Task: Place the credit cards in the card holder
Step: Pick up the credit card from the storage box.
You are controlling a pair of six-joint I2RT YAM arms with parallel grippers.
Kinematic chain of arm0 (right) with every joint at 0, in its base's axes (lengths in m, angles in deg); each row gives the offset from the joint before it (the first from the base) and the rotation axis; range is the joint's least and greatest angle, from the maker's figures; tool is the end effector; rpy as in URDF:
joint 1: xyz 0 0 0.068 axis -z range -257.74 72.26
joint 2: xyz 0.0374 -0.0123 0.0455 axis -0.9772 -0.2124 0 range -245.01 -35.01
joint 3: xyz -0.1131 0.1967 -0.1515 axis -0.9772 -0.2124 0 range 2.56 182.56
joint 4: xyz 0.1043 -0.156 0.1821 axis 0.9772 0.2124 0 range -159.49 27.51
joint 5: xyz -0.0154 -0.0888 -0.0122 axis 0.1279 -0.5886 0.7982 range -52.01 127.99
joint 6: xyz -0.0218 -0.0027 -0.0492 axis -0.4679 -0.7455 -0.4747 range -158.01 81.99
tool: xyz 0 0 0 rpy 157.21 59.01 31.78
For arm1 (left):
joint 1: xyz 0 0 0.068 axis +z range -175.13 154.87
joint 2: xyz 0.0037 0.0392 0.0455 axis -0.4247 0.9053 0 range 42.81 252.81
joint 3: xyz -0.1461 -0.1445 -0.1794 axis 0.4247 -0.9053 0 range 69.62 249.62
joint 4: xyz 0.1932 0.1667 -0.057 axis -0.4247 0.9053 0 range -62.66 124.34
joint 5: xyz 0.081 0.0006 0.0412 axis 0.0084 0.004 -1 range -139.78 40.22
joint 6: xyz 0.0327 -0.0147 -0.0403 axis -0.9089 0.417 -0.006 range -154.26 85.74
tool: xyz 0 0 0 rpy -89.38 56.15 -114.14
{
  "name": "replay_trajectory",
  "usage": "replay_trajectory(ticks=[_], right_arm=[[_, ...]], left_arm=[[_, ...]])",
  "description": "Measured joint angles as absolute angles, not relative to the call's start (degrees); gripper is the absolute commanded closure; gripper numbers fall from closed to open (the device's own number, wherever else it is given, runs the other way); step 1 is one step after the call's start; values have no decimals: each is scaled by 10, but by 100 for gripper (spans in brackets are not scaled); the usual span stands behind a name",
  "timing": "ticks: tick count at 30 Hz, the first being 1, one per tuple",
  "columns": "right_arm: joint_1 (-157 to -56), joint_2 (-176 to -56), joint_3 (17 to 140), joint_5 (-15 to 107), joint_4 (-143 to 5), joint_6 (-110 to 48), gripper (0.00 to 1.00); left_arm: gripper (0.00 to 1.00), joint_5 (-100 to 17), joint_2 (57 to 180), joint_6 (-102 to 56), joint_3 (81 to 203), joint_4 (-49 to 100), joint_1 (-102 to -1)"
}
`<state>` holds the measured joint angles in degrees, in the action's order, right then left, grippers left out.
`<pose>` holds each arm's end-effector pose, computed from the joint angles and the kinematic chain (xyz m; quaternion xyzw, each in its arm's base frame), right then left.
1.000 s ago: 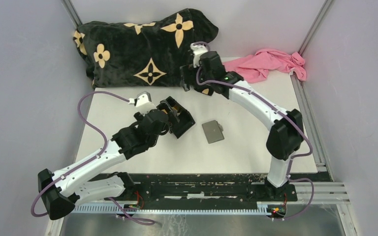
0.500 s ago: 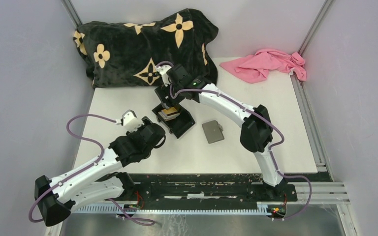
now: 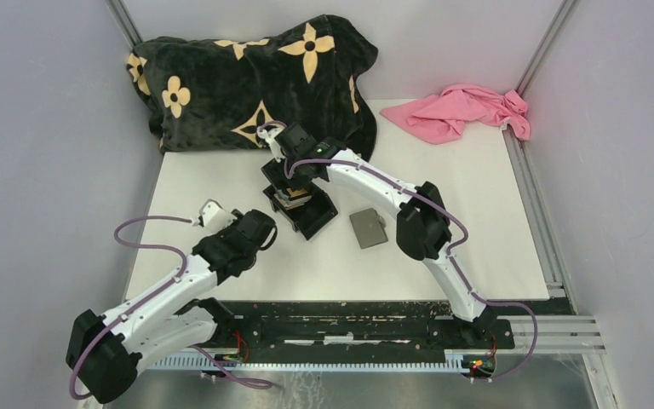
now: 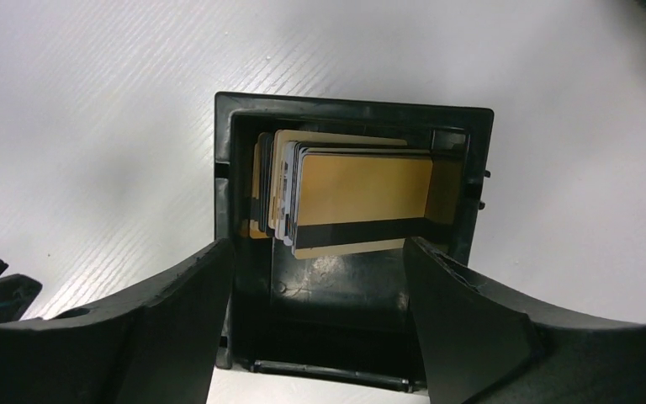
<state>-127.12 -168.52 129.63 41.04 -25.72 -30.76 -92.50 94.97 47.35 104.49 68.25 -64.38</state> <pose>0.3384 0.3976 0.2530 -0.3463 0.8739 0.1834 0.2876 0.1413 -0.0840 0.2213 -0.4166 0.7991 -0.0491 0.4306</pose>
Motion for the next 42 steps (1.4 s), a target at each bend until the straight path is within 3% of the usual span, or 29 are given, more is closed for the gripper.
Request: replay_trajectory(ticks=[12, 30, 42], right_arm=[[-1271, -1736, 1319, 415, -248, -306, 22], [-1252, -1758, 1330, 467, -248, -284, 28], [-1241, -1764, 1330, 509, -255, -272, 45]], left_arm=[[48, -826, 1043, 383, 1029, 522, -566], [50, -733, 1108, 374, 972, 366, -514], [50, -719, 1147, 374, 971, 308, -511]])
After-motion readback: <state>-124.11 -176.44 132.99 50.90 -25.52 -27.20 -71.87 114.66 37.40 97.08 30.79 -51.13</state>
